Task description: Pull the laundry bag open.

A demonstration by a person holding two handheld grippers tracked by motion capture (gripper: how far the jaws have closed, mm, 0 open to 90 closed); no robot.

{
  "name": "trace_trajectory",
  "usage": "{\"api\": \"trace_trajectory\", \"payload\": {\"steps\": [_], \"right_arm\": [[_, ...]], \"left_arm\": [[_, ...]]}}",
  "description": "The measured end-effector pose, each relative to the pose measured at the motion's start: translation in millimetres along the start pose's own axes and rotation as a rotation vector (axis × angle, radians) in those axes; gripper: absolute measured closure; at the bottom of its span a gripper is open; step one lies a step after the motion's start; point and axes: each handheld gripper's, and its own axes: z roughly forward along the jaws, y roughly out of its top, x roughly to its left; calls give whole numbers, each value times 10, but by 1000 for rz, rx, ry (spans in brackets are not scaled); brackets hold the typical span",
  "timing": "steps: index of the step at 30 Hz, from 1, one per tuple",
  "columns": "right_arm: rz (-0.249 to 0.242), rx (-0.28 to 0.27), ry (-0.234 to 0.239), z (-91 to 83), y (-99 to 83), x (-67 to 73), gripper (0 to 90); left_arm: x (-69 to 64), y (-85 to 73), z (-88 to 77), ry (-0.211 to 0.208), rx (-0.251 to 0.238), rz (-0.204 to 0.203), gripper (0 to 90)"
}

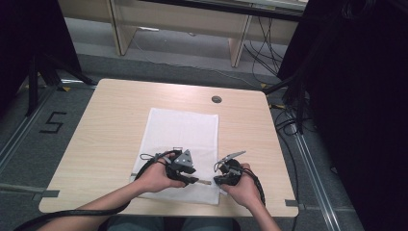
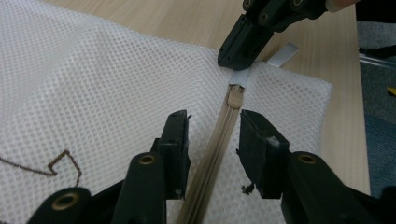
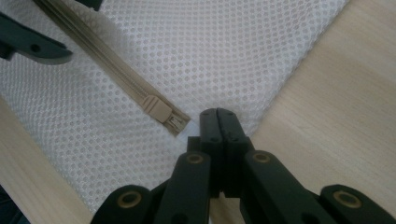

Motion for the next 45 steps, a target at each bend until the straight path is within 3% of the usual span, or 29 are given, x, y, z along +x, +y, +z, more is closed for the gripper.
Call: {"api": "trace_trajectory", "payload": {"steps": [1,3,4,5,6,10,11,13,16,17,19,21,24,25,27,28,30,31,34,35,39,41,42,45], "right_arm": [[-29,-14,0,4,4,-3,900],[-15,-12,-15,-41,13,33,900],[-44,-40,-10,-59,21,26,900],[-10,-32,-10,-96,25,47,900],[-34,-50,1,-100,30,35,900],[-38,4,21,-27,-2,53,900],[-23,19,15,-13,-9,67,900],[-9,37,11,-1,-3,74,900],[-35,26,28,20,3,42,900],[-9,34,27,13,-1,51,900],[-3,29,30,14,-7,45,900],[12,36,26,8,-10,51,900],[0,33,20,9,-11,60,900],[-28,17,23,18,-9,50,900],[-24,20,20,19,-10,58,900],[-25,20,18,18,-10,59,900],[-30,17,20,20,-10,56,900],[-4,33,14,9,-11,72,900],[-2,33,12,8,-14,74,900],[-2,33,12,9,-14,75,900],[-5,34,11,8,-14,77,900],[-7,33,10,9,-13,77,900],[-8,34,10,9,-13,77,900],[-8,36,10,9,-12,78,900]], "left_arm": [[-3,20,13,-2,5,6,648],[-12,55,40,-2,14,27,666],[-23,68,55,-6,19,23,674],[-27,81,71,-11,21,29,681],[-34,91,90,-14,21,31,684],[-51,110,157,-22,32,20,700],[-45,120,172,-22,36,36,703],[-56,123,205,-28,41,18,710],[-53,126,256,-40,53,20,716],[-58,124,273,-35,54,7,719],[-47,136,296,-38,61,25,723],[-64,149,321,-43,59,17,724],[-93,167,358,-50,65,21,724],[-98,173,370,-49,67,22,724],[-97,185,394,-48,72,35,725],[-111,186,407,-52,75,21,726],[-117,201,426,-44,97,54,728],[-122,207,440,-44,100,64,732],[-135,186,475,-45,84,28,749],[-115,177,469,-52,103,41,757],[-89,177,451,-62,101,18,781],[-75,188,448,-62,112,33,794],[-113,184,481,-57,70,-27,799],[-109,199,481,-58,91,-6,810]]}}
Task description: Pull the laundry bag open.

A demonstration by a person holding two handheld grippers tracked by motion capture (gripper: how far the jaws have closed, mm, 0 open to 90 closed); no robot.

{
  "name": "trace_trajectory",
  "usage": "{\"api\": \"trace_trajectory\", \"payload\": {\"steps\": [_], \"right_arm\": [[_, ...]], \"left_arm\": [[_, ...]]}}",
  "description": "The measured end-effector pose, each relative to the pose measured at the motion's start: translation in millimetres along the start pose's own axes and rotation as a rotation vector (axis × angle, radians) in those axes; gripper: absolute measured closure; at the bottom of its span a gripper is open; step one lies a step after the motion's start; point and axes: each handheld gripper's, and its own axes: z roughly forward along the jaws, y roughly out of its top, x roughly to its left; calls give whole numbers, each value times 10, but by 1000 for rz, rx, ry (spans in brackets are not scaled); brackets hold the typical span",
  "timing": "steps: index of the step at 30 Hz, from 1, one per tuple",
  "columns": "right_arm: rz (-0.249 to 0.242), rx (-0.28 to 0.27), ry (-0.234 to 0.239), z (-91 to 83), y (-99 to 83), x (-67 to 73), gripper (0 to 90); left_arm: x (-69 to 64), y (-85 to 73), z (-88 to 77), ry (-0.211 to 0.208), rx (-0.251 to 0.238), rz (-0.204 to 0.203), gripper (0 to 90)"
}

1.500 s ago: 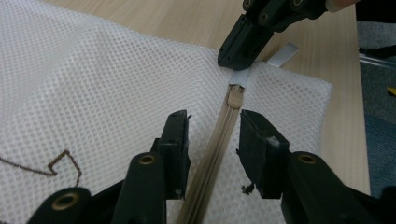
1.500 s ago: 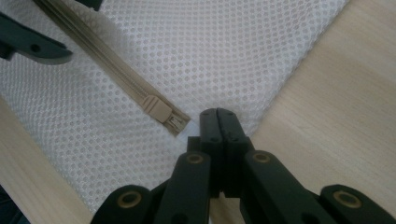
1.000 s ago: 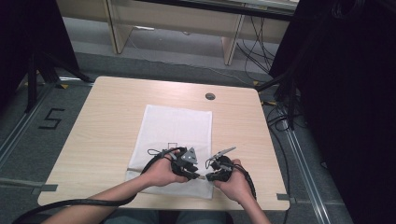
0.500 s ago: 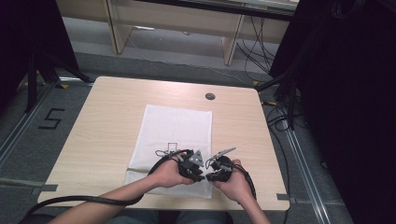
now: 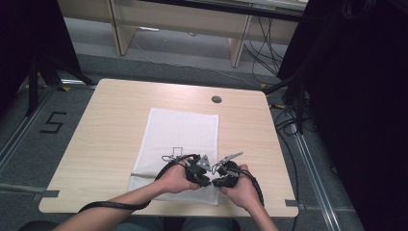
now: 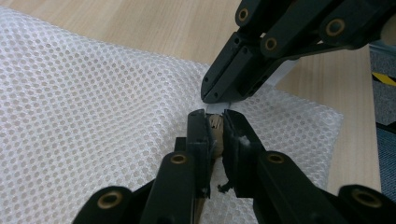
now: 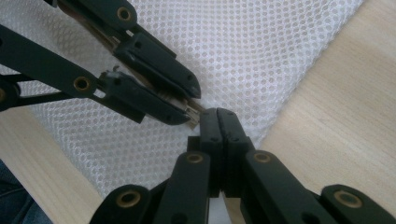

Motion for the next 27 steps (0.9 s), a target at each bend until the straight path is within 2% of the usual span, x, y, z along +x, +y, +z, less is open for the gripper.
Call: {"api": "trace_trajectory", "payload": {"steps": [3,4,5,8,9,16,20,21,22,24,25,27], "right_arm": [[1,0,0,-1,-1,1,900],[1,-1,-2,0,-1,3,900],[-29,-20,3,8,-1,-10,900],[-19,-5,-11,5,1,19,900],[-50,-18,-10,15,4,4,900],[-71,-15,-21,9,-4,5,900],[-73,-17,-16,13,-1,-3,900],[-52,-4,-17,6,-7,4,900],[-53,-4,-16,6,-7,4,900],[-37,8,-22,-2,-7,16,900],[-46,-6,-19,10,-1,11,900],[-54,-12,-17,11,-3,3,900]], "left_arm": [[-7,11,-18,10,22,15,815],[-11,14,-21,14,21,2,816],[-11,14,-23,15,21,2,816],[-14,13,-30,15,20,1,817],[-19,13,-35,15,21,-4,817],[-36,26,-57,19,7,16,818],[-38,32,-79,20,11,19,818],[-44,30,-89,18,10,4,818],[-48,27,-96,19,-8,-6,818],[-39,16,-118,14,0,-2,818],[-26,14,-129,12,9,18,818],[-27,8,-126,14,10,3,817]]}}
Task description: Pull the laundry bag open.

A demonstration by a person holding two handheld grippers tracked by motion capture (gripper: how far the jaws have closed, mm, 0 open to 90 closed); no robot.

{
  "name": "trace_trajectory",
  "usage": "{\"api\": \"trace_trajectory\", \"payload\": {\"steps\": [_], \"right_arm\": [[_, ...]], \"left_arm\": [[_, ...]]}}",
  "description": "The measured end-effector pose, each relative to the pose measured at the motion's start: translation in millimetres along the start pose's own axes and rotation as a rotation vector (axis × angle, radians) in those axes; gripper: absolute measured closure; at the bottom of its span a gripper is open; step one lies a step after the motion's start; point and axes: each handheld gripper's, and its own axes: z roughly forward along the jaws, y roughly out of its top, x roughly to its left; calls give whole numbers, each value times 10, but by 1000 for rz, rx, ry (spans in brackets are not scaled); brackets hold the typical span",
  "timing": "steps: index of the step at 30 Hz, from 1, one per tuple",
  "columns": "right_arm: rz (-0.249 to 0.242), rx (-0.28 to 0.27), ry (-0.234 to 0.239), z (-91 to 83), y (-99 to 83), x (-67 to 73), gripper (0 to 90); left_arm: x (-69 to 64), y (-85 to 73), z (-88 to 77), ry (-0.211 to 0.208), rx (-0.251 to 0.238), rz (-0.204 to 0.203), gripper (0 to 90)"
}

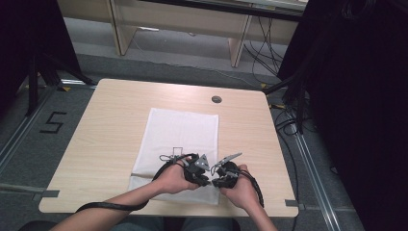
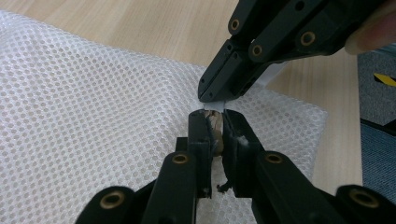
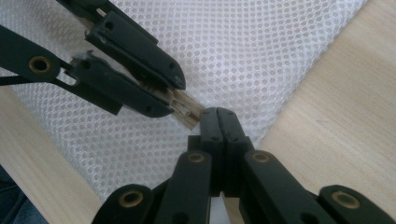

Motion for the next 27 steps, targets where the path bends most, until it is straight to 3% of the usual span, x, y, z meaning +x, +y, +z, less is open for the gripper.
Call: {"api": "trace_trajectory", "payload": {"steps": [9,11,13,15,16,19,27], "right_arm": [[33,15,-5,-14,0,28,900],[-5,-4,-5,2,0,10,900],[17,7,1,-9,0,25,900],[15,5,4,-9,-3,21,900],[-8,-8,0,0,-1,4,900],[-7,-7,1,-1,-1,2,900],[12,-6,8,-1,-5,16,900]], "left_arm": [[-3,0,-8,4,-3,24,818],[-18,-2,-8,2,-4,11,818],[-20,-5,-25,8,-3,15,818],[-14,-8,-41,3,-10,20,818],[-20,-12,-45,6,-10,13,818],[-23,-20,-43,3,-15,-4,818],[-13,-30,-67,5,-14,8,818]]}}
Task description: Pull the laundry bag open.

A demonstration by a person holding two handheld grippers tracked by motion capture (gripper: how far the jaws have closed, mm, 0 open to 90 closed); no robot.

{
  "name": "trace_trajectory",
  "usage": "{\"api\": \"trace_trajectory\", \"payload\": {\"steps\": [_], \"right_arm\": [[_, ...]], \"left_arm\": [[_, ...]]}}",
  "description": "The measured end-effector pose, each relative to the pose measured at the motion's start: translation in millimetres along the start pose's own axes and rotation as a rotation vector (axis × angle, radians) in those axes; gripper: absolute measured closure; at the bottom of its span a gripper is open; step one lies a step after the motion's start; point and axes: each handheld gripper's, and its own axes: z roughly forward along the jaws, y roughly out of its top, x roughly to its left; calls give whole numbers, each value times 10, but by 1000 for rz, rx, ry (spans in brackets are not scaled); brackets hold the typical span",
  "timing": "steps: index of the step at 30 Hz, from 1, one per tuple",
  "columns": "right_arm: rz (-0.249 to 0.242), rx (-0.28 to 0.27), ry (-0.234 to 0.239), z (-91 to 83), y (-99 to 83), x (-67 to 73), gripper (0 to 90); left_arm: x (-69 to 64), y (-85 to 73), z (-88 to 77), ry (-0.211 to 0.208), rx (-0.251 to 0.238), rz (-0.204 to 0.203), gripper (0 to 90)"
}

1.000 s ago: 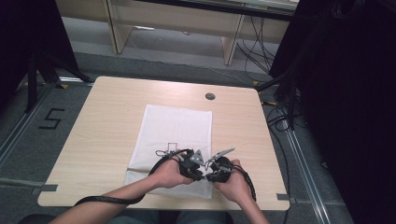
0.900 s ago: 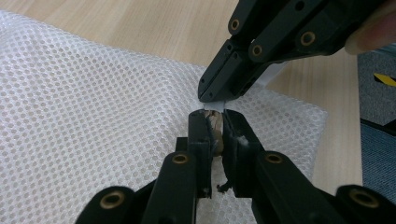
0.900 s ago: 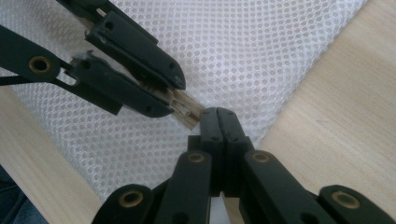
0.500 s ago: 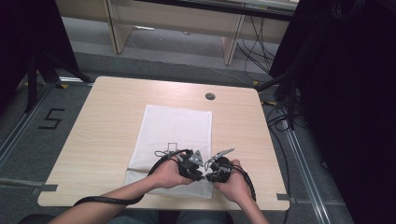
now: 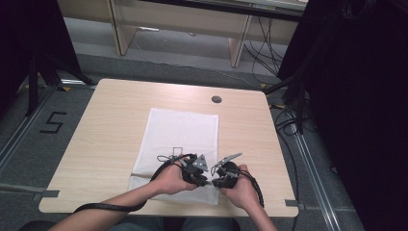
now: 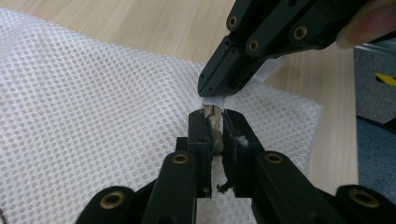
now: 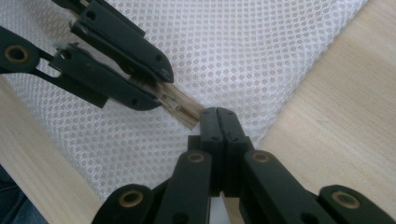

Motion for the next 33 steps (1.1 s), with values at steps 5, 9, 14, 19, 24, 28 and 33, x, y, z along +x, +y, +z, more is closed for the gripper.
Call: {"api": "trace_trajectory", "payload": {"steps": [5,9,14,19,24,28,33], "right_arm": [[-19,-3,-4,1,3,-14,900],[0,9,-4,-7,0,5,900],[0,7,-4,-6,1,7,900],[-9,5,-8,-5,2,0,900],[4,8,-2,-7,1,6,900],[-19,-5,-6,0,0,-12,900],[-17,-4,-4,1,2,-16,900]], "left_arm": [[-3,-11,-13,-1,-4,-1,818],[-6,-16,-15,1,-8,-1,818],[6,-31,-64,3,-4,-9,818],[17,-52,-93,8,-8,0,818],[7,-58,-94,5,-13,-11,818],[11,-59,-118,5,-7,-3,818],[18,-71,-151,6,-15,-9,818]]}}
